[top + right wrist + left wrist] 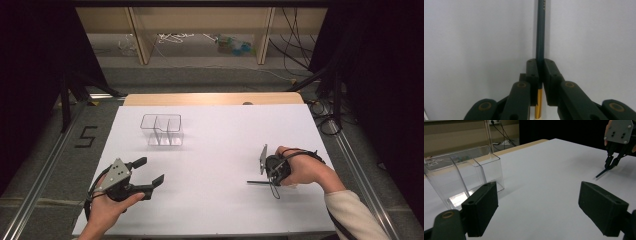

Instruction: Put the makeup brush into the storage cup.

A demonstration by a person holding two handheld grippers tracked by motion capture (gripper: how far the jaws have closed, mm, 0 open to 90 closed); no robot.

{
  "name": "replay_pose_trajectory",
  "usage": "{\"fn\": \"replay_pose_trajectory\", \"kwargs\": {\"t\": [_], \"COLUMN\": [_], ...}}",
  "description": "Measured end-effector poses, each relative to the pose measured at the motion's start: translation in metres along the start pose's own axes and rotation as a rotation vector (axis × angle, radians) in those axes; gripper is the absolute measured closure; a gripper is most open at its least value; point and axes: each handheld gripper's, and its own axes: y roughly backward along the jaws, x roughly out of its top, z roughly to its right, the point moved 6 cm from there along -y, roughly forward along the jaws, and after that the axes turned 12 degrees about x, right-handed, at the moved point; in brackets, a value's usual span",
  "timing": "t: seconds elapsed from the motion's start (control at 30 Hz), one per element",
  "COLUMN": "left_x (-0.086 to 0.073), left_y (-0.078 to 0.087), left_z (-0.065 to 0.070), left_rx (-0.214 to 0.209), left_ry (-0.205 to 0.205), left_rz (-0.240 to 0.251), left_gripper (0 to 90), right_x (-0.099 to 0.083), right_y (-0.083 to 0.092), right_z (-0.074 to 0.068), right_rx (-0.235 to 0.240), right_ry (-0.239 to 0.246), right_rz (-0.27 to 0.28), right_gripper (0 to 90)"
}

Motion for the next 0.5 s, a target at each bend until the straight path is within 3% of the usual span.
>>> {"fn": "replay_pose_trajectory", "kwargs": {"t": [0.1, 0.17, 0.2, 0.27, 0.33, 0.4, 0.43, 0.47, 0.5], "left_x": [0.000, 0.000, 0.000, 0.000, 0.000, 0.000, 0.000, 0.001, 0.001], "left_y": [-0.001, -0.001, -0.001, -0.001, -0.002, -0.002, -0.002, -0.003, -0.003], "left_z": [0.001, 0.003, 0.003, 0.005, 0.007, 0.008, 0.009, 0.009, 0.011], "left_rx": [-0.009, -0.017, -0.014, -0.016, -0.023, -0.027, -0.029, -0.041, -0.039], "left_ry": [-0.018, 0.003, -0.007, -0.010, -0.005, -0.007, 0.001, -0.022, 0.004], "left_rz": [0.006, 0.004, 0.002, -0.003, -0.004, -0.005, -0.006, 0.008, -0.001], "left_gripper": [15.7, 15.8, 15.8, 15.8, 15.8, 15.9, 15.9, 15.9, 15.9], "right_x": [0.000, 0.001, 0.002, 0.002, 0.005, 0.006, 0.006, 0.009, 0.009], "right_y": [0.003, 0.005, 0.006, 0.007, 0.009, 0.010, 0.010, 0.011, 0.011], "right_z": [0.000, -0.002, -0.002, -0.005, -0.003, -0.007, -0.007, -0.006, -0.006], "right_rx": [-0.006, 0.002, 0.004, 0.019, 0.010, 0.022, 0.022, 0.025, 0.025], "right_ry": [-0.003, -0.018, 0.001, -0.037, 0.010, -0.026, -0.026, -0.005, -0.005], "right_rz": [-0.003, 0.000, 0.004, -0.013, -0.006, -0.017, -0.017, -0.006, -0.006], "right_gripper": [83.7, 83.7, 83.7, 83.7, 83.7, 83.7, 83.7, 83.7, 83.7]}}
